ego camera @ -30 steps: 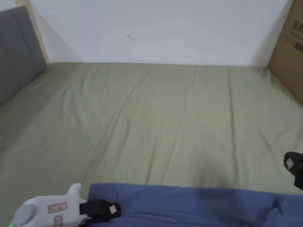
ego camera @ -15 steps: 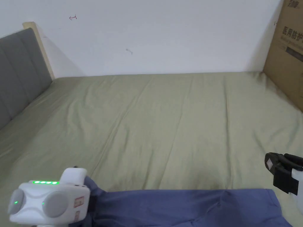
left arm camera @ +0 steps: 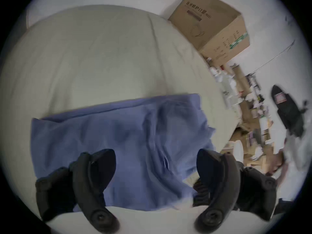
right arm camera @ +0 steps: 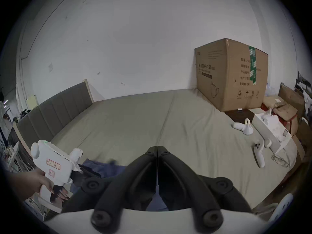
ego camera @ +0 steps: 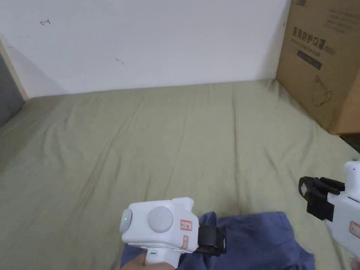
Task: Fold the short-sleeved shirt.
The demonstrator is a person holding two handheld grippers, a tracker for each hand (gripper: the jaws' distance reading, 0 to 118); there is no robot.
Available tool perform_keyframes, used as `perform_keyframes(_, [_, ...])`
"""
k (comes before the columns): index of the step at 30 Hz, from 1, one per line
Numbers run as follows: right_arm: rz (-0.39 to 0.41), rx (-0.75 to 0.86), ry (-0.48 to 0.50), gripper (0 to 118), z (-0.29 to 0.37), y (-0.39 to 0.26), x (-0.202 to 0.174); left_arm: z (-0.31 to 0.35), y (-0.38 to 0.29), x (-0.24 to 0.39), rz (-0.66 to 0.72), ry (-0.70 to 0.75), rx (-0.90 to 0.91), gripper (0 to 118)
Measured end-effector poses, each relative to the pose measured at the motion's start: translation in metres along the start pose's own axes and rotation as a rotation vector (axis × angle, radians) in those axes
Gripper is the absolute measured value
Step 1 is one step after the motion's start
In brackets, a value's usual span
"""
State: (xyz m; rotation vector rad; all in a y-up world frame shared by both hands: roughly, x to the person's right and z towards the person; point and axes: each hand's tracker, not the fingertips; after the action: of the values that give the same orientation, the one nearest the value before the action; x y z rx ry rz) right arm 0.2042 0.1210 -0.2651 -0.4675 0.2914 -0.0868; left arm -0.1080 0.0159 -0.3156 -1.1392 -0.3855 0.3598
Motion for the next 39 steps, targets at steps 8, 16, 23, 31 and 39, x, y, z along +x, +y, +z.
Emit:
perform_keyframes(8, [-0.023, 0.007, 0.002, 0, -0.005, 0.000, 0.005, 0.084, -0.007, -0.025, -0.046, 0.011, 0.243, 99])
perform_keyframes(16, [-0.011, 0.008, 0.025, 0, -0.011, 0.003, 0.000, 0.054, -0.019, -0.032, -0.083, 0.052, 0.156, 1])
perform_keyframes(23, [-0.010, -0.015, 0.021, 0, -0.013, 0.001, 0.001, -0.039, -0.030, -0.002, -0.097, 0.027, -0.057, 1])
perform_keyframes(31, [-0.007, -0.034, 0.029, 0, -0.015, -0.003, -0.005, -0.017, -0.028, 0.003, -0.052, -0.217, -0.013, 1])
perform_keyframes(39, [0.005, -0.024, 0.045, 0, -0.013, 0.003, -0.012, 0.083, -0.038, -0.129, 0.263, -0.499, 0.200, 18])
